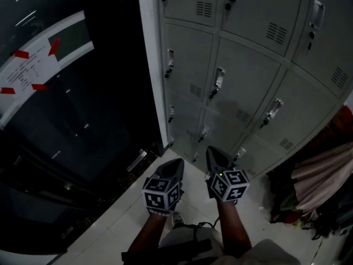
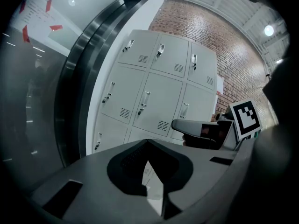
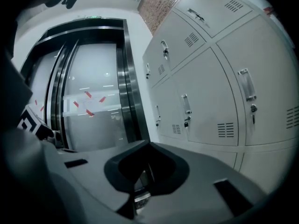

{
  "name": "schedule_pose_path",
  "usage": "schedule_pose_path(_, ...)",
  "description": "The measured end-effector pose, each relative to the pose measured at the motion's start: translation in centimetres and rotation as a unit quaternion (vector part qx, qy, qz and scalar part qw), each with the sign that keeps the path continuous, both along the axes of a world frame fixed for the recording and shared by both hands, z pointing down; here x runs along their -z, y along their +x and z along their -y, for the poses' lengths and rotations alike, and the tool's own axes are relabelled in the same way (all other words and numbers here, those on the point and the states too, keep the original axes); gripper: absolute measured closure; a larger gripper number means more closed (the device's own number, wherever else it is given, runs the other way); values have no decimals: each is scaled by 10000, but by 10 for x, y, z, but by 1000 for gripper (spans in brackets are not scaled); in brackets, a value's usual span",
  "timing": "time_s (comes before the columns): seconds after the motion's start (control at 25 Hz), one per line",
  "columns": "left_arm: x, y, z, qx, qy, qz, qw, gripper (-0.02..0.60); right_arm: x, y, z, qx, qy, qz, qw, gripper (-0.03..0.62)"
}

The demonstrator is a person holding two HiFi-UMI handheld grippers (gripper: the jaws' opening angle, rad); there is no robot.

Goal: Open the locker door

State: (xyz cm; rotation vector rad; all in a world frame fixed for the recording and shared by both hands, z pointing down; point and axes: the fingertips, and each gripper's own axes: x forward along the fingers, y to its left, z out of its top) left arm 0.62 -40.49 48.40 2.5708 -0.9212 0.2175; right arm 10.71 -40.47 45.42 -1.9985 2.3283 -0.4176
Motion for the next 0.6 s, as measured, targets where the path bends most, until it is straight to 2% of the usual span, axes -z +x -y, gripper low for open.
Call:
schedule_pose_path(0.36, -23, 1, 53, 127, -280, 21, 9995, 588, -16, 19, 66, -16, -169, -34, 9999, 585)
schedule_pose_path(0.6, -18, 9, 85, 215, -200, 61, 9995, 588, -11, 48, 101, -227, -117, -123, 9996, 585)
